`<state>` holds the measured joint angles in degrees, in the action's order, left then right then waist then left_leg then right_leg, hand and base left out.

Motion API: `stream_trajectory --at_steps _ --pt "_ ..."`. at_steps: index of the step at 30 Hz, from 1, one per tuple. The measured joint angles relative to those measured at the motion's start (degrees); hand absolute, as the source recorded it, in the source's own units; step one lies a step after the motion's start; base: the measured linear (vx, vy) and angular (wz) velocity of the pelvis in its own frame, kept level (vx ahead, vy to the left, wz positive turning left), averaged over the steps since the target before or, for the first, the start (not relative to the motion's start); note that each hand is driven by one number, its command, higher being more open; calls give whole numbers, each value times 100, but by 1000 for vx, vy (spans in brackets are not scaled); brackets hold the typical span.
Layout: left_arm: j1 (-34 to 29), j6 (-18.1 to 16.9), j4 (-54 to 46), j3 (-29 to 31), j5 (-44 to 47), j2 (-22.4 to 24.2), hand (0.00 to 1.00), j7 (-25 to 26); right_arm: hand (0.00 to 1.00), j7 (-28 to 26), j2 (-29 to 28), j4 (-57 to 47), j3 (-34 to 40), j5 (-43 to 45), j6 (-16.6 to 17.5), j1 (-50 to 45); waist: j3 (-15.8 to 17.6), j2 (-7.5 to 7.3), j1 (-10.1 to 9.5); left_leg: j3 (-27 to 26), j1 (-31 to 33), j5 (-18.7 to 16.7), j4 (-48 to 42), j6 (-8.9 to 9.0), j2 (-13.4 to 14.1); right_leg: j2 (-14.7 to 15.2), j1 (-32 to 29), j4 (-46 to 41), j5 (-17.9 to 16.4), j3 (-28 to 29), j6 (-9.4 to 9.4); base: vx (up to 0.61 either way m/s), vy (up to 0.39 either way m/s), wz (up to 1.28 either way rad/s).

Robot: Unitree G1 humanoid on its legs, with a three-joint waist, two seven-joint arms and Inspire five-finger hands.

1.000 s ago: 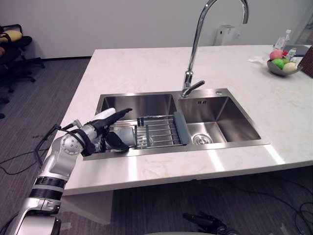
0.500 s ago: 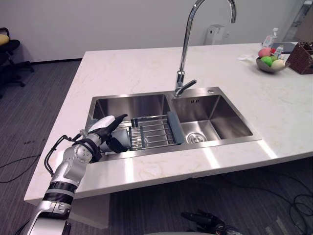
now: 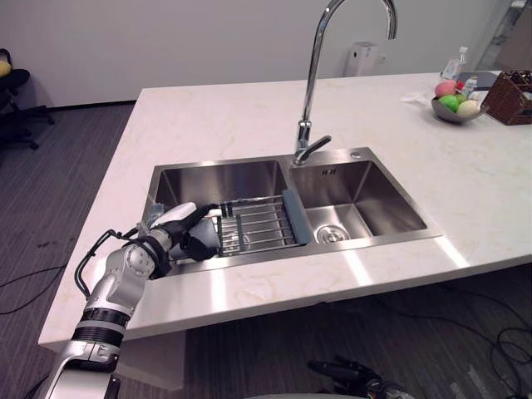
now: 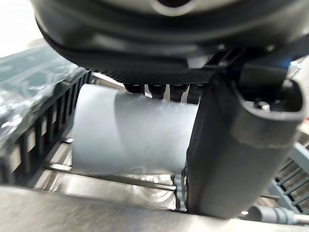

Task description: Walk over to the sink, pick up the cup, carry it to the dishwasher, place the cup inside the dishwasher, then close the dishwasher door

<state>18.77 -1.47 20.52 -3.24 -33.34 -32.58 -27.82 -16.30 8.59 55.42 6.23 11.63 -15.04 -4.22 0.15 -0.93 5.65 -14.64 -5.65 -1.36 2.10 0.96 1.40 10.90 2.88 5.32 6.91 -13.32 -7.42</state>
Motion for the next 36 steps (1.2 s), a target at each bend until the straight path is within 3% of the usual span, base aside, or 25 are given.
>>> stream_trajectory --at_steps 9,14,18,23,27,29,32,36 --pt "538 461 704 112 -427 59 0 -567 100 -167 65 3 1 -56 -219 54 -26 26 68 -50 -121 -17 17 45 25 -51 84 0 -19 47 -12 -24 -18 -3" --pt "532 437 953 183 -356 167 0 -242 100 -229 137 14 -5 -60 -386 83 -82 58 73 -62 -159 -13 62 109 63 -91 94 0 -28 57 -3 -45 -34 -2" --pt "407 188 1170 224 703 35 0 243 100 -238 148 11 -4 -55 -408 71 -102 72 67 -58 -146 3 72 134 105 -137 73 0 -68 56 53 -33 -35 -1" --pt "-162 -250 811 782 2456 76 0 813 100 -226 103 0 23 -23 -178 -86 -93 59 -30 5 -68 29 95 119 141 -177 24 -3 -75 -24 35 23 -42 7" --pt "-697 -637 -280 1522 3473 684 0 1692 100 -222 89 76 110 25 -17 -175 -84 39 -141 160 -51 28 94 116 144 -185 114 -34 -74 -282 37 62 -28 18" --pt "-856 -1012 -862 1774 3983 1003 0 2214 100 -209 80 180 201 60 65 -203 -75 25 -226 246 -91 16 93 100 132 -173 196 -33 -72 -408 40 -18 -20 20" --pt "-947 -1367 -1263 1997 4383 1299 0 2651 100 -204 77 187 250 66 92 -262 -61 6 -340 272 -99 7 69 86 111 -147 231 -4 -85 -452 61 -74 -21 6" --pt "-1223 -1627 -1538 2234 4630 1544 0 3100 100 -198 64 163 249 66 148 -283 -52 13 -339 285 -102 -9 45 108 114 -144 238 -2 -114 -471 93 -104 -41 1"
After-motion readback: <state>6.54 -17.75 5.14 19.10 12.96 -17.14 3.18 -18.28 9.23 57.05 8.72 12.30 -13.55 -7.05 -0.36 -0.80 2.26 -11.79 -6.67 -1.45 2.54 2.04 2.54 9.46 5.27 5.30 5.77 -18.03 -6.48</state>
